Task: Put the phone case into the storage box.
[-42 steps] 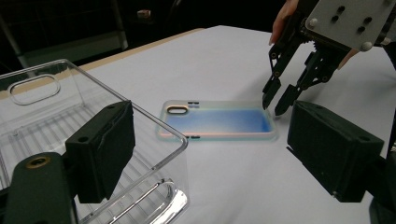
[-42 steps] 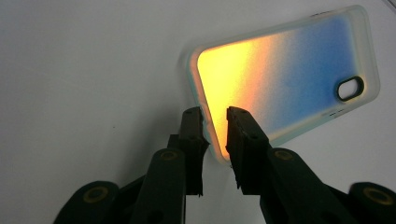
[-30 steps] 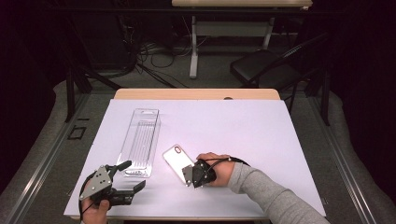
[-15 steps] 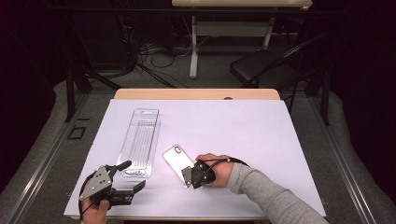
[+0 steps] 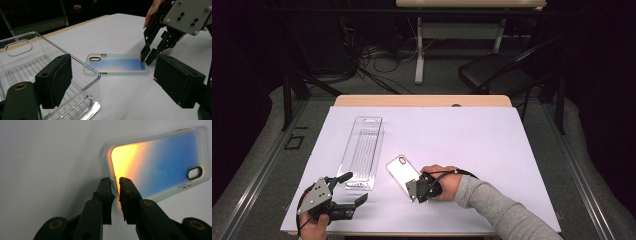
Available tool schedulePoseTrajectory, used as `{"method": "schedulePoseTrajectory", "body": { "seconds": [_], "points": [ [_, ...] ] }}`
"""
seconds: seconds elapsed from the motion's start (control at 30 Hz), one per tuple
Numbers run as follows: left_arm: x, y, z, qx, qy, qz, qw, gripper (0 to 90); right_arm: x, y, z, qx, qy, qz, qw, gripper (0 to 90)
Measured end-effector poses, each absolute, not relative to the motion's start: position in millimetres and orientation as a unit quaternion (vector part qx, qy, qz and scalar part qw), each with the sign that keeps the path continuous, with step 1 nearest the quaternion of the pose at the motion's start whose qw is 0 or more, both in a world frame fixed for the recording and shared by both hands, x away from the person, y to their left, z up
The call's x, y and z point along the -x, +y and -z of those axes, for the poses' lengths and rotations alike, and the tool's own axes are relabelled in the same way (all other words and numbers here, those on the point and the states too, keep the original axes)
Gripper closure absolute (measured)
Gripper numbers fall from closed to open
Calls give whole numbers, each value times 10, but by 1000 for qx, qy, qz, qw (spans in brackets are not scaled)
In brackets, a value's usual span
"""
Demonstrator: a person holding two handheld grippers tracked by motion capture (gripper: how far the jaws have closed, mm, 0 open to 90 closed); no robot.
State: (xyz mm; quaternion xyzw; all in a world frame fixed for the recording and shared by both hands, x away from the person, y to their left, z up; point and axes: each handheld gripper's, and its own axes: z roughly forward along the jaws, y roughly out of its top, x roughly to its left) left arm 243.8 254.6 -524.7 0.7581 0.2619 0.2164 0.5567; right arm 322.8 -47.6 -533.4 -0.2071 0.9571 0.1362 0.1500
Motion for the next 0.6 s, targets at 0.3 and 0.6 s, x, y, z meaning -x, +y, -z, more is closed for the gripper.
{"method": "schedulePoseTrajectory", "body": {
  "seconds": [0.3, 0.6],
  "points": [
    [-2442, 2546, 5248, -759, 260, -214, 557, 154, -3227, -479, 5339, 211, 956, -135, 152, 811],
    [-2441, 2545, 5248, -759, 260, -215, 557, 154, -3231, -481, 5340, 218, 955, -135, 150, 821]
  ]
}}
